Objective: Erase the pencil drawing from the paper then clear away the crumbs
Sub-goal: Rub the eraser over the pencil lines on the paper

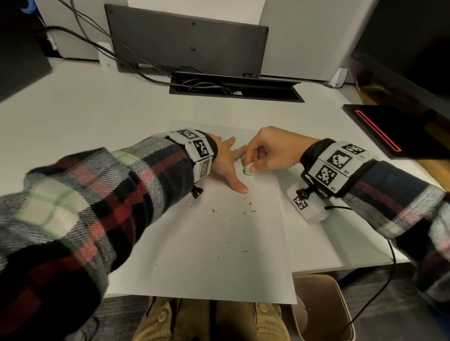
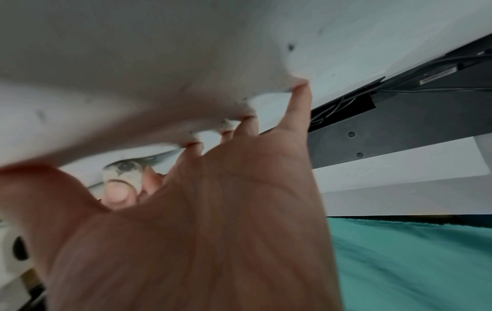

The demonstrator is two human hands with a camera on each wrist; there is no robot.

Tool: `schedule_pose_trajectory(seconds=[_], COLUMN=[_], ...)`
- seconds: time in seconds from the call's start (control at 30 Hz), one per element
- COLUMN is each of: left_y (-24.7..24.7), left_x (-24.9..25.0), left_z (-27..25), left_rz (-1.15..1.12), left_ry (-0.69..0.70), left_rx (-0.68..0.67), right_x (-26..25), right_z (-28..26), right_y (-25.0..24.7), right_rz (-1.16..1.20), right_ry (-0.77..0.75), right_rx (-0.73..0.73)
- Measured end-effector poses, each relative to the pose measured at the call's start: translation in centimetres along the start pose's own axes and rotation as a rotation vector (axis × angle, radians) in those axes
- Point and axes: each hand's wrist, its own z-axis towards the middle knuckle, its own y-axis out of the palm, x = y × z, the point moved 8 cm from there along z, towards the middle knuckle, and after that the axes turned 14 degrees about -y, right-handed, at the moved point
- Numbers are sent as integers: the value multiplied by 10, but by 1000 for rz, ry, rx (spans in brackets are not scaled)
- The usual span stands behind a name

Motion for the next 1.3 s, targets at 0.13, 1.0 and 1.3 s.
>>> schedule_pose_trajectory(seconds=[0.13, 1.0, 1.3], left_y=[0, -1, 0], left_x=[-1, -2, -3], left_z=[2, 3, 5], left_rz=[4, 30, 30], left_ry=[-6, -18, -8], left_rx=[-1, 3, 2], right_x=[-10, 1, 1], right_z=[-6, -15, -20], right_y=[13, 12, 14], right_rz=[78, 106, 165], right_ry=[-29, 19, 27], right_rx=[-76, -81, -92])
